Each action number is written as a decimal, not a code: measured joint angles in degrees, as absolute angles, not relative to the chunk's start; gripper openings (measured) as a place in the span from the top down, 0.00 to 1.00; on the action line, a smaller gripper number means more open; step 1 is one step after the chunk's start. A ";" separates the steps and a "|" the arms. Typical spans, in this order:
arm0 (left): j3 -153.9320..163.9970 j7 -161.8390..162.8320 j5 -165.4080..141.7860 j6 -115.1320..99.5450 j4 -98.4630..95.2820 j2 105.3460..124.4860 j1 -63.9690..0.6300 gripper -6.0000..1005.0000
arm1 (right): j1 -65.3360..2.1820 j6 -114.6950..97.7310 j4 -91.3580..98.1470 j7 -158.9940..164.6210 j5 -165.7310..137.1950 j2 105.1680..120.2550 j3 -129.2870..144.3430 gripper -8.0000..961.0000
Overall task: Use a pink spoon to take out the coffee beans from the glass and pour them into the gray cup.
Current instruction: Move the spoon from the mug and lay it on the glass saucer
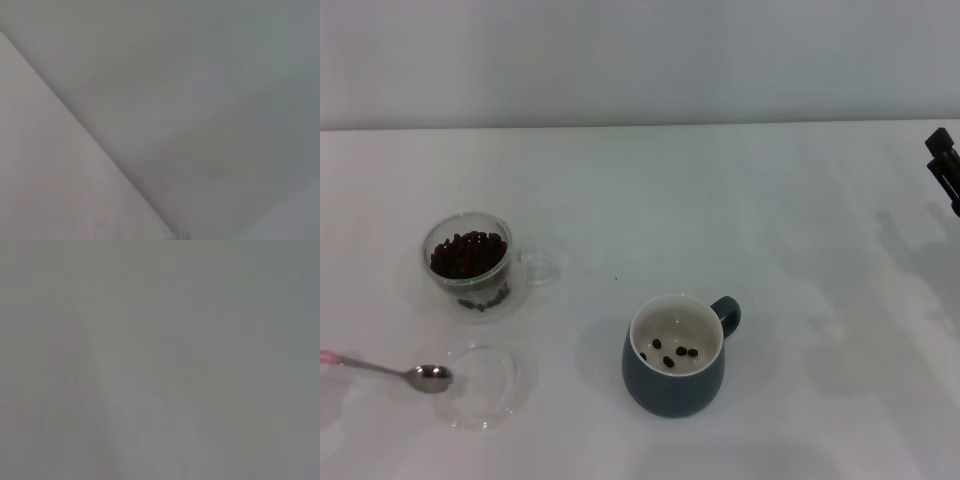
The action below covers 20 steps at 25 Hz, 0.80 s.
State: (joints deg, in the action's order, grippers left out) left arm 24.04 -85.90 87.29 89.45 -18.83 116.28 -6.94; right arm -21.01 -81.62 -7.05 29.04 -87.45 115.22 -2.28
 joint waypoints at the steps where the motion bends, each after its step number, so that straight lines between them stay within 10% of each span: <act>1: 24.03 -85.94 87.07 89.08 -18.74 116.39 -7.40 0.84 | -20.93 -81.80 -6.95 29.07 -87.45 115.22 -2.28 0.12; 20: 24.24 -86.07 80.77 80.19 -18.17 117.47 -14.10 0.82 | -20.30 -83.21 -6.59 29.40 -86.97 115.13 -2.76 0.12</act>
